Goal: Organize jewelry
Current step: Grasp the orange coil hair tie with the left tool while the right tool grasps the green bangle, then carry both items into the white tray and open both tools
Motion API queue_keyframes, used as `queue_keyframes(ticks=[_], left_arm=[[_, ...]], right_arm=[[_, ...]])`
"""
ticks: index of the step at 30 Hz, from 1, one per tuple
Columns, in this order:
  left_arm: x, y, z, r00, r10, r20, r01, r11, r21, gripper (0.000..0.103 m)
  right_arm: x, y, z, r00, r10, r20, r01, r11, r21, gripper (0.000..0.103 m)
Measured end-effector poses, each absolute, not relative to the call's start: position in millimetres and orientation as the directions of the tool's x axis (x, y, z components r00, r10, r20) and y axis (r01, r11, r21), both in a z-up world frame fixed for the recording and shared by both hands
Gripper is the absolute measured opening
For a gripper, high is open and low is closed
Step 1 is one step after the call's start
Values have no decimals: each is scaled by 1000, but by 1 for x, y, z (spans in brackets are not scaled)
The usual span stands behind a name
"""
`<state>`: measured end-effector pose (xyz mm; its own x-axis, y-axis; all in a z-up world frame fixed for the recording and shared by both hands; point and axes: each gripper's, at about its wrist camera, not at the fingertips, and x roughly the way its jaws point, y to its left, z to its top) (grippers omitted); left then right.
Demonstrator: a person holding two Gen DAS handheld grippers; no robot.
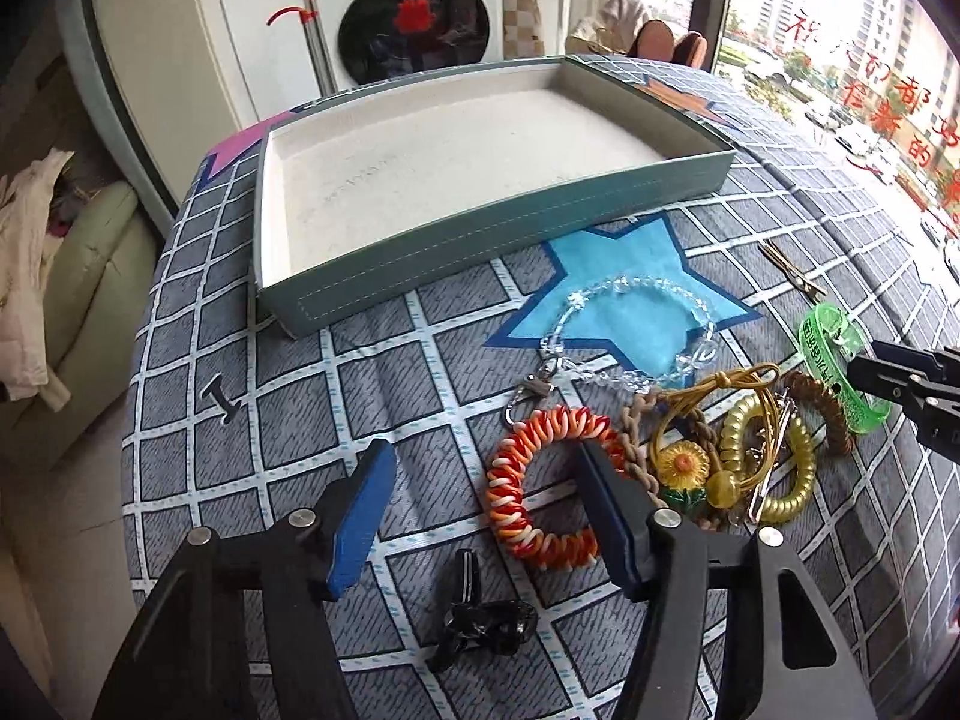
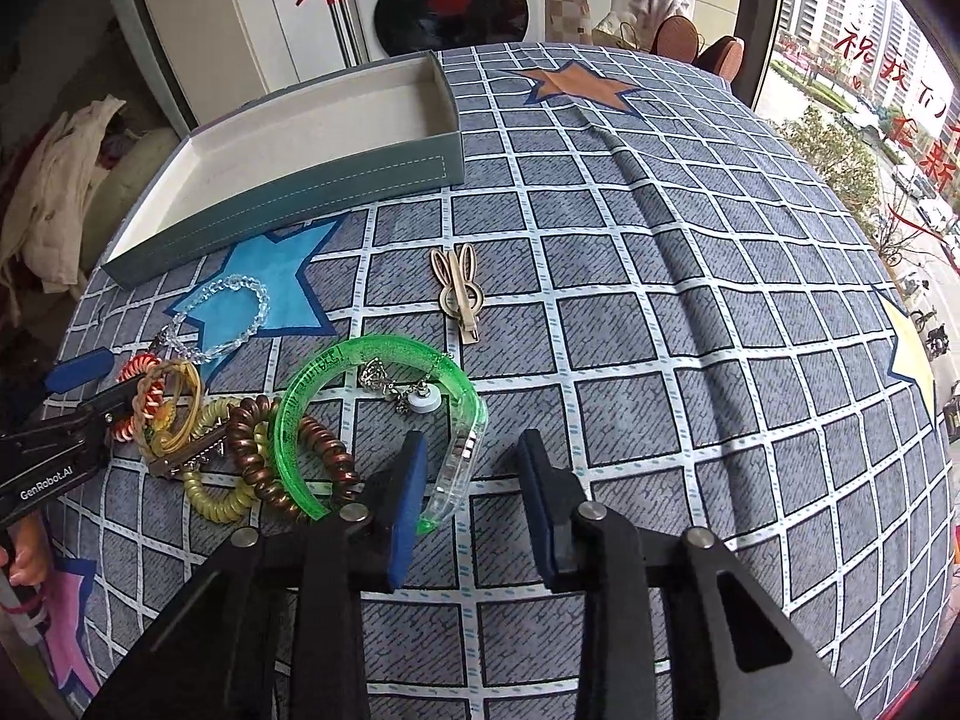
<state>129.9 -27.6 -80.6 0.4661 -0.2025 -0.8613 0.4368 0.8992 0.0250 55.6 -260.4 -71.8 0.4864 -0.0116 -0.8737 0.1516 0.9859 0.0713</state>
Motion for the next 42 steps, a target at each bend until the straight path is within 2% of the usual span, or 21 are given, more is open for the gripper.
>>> queue_keyframes(ticks=[1, 3, 4, 5, 6, 16, 27, 35, 42], left_arm=[[129, -28, -80, 458, -213, -863, 447, 895, 16, 74], [128, -31, -79, 446, -235, -864, 464, 886, -1, 57], [126, -33, -79, 451, -236, -861, 475, 880, 8, 49], [124, -35, -78, 452, -238, -860, 487, 873, 15, 35], [123, -36, -78, 452, -239, -859, 496, 868, 19, 32], [109, -22, -39, 551, -300, -779, 453, 891, -22, 32], [119, -5, 4, 608, -348, -714, 404, 909, -99, 32], [185, -8, 25, 658, -264, -705, 291, 953, -86, 32], [250, -12, -13, 618, -177, -766, 188, 979, -75, 32]], right_arm=[[55, -259, -72, 487, -7, -873, 149, 986, 75, 22], [53, -258, -71, 490, -6, -872, 142, 987, 73, 12], [52, -258, -71, 492, -2, -871, 138, 988, 75, 12], [51, -258, -70, 498, 1, -867, 136, 988, 79, 11], [50, -258, -68, 511, -1, -860, 136, 987, 80, 11], [26, -254, -15, 672, -21, -740, 87, 995, 51, 11], [60, -242, 23, 700, 49, -713, 15, 996, 83, 11], [146, -237, 39, 694, 63, -717, -20, 997, 69, 11], [233, -229, -2, 628, 56, -776, -11, 998, 62, 11]])
